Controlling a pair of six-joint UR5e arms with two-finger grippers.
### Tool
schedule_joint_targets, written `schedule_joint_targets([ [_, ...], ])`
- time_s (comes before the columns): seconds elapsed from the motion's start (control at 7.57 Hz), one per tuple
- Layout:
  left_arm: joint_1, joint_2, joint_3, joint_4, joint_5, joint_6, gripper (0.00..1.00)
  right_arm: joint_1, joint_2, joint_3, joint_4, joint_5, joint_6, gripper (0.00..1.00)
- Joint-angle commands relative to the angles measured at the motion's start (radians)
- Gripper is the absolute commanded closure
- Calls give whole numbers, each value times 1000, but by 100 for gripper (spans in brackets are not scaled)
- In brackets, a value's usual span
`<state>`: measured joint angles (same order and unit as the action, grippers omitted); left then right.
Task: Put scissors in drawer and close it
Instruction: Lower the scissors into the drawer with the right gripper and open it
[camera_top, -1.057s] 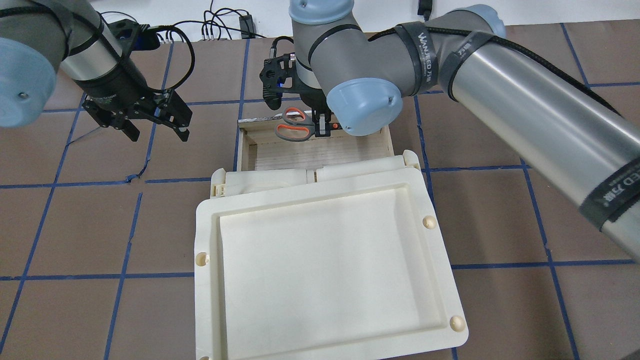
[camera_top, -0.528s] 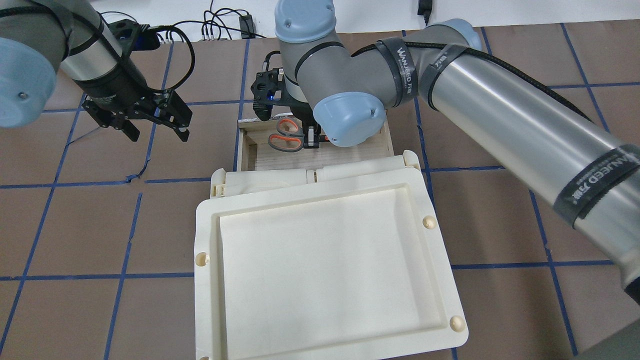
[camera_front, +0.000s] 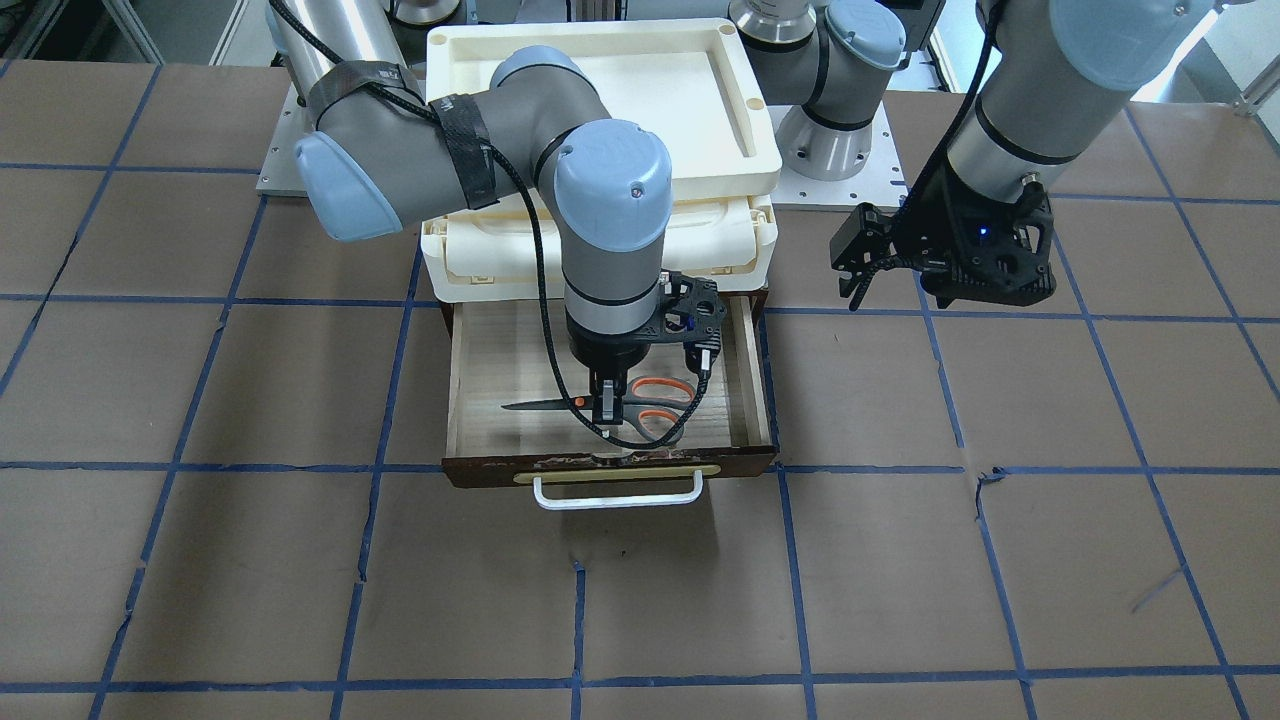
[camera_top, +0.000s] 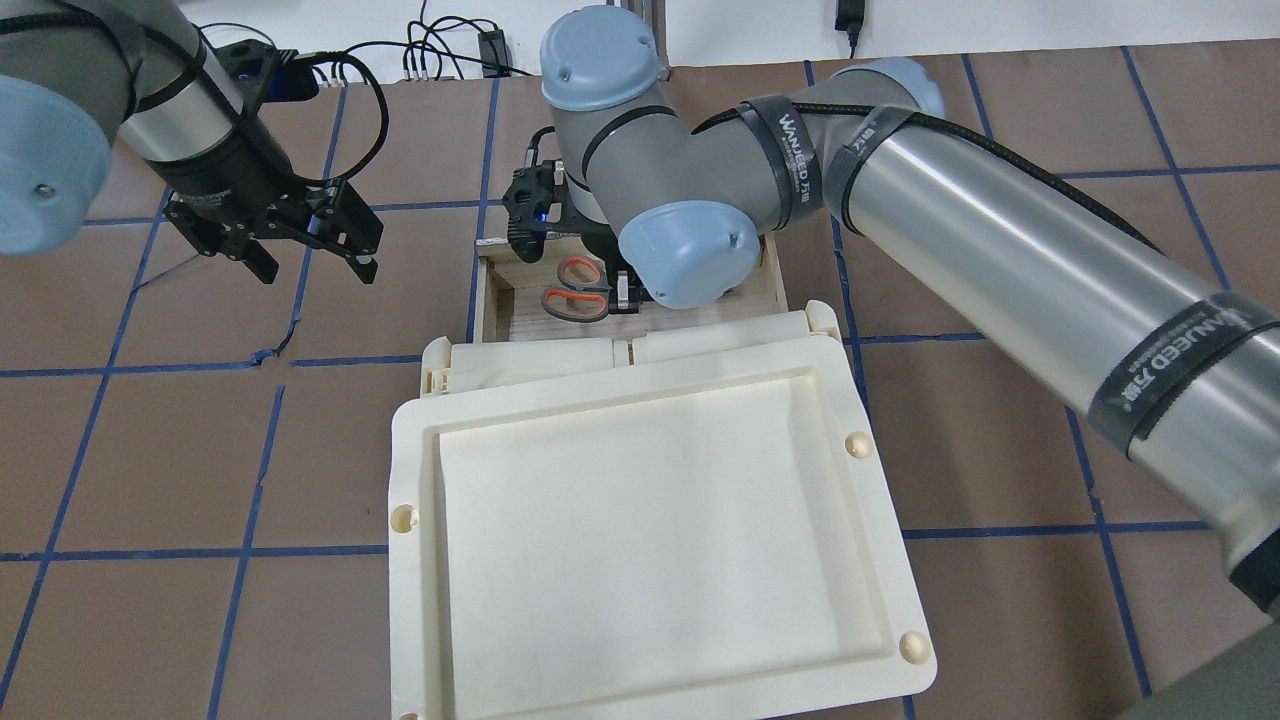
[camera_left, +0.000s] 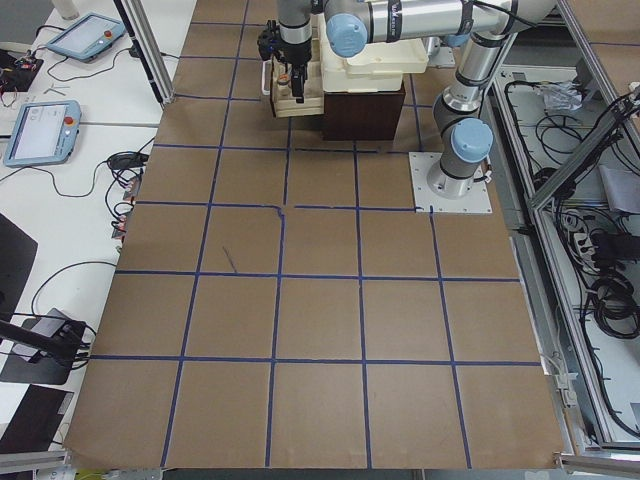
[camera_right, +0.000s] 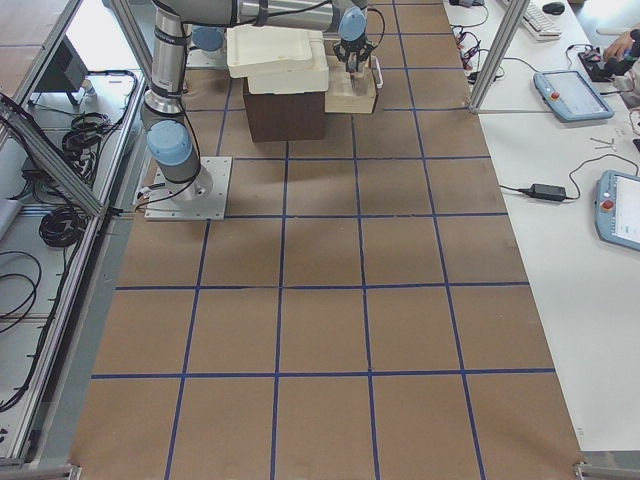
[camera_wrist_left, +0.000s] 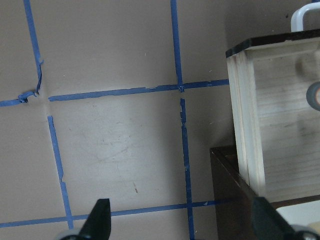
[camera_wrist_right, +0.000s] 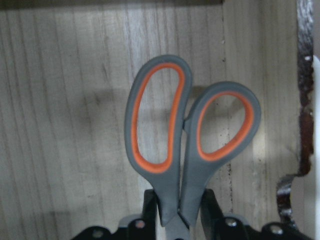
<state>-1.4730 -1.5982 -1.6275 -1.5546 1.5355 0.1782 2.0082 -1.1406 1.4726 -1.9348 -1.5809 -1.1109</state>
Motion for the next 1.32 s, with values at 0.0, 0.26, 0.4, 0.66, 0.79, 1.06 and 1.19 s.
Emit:
schedule_joint_targets([
  [0.0,-1,0,-2,-4,0,-2,0,1,4,6,0,10,5,100],
  [0.26,-1,1,-2,-4,0,0,0,3,15,6,0,10,-4,99],
  [0.4,0,0,0,-4,0,0,0,3,13,6,2,10,-3,99],
  [0.66,2,0,0,1,2,4,0,3,18,6,2,12,2,99],
  [0.79,2,0,0,-1,8,4,0,9,16,8,4,13,5,98],
  [1.06,2,-3,14,11,15,4,0,14,18,8,4,13,8,98],
  [1.19,3,-3,6,10,15,4,0,14,18,8,4,13,9,98],
])
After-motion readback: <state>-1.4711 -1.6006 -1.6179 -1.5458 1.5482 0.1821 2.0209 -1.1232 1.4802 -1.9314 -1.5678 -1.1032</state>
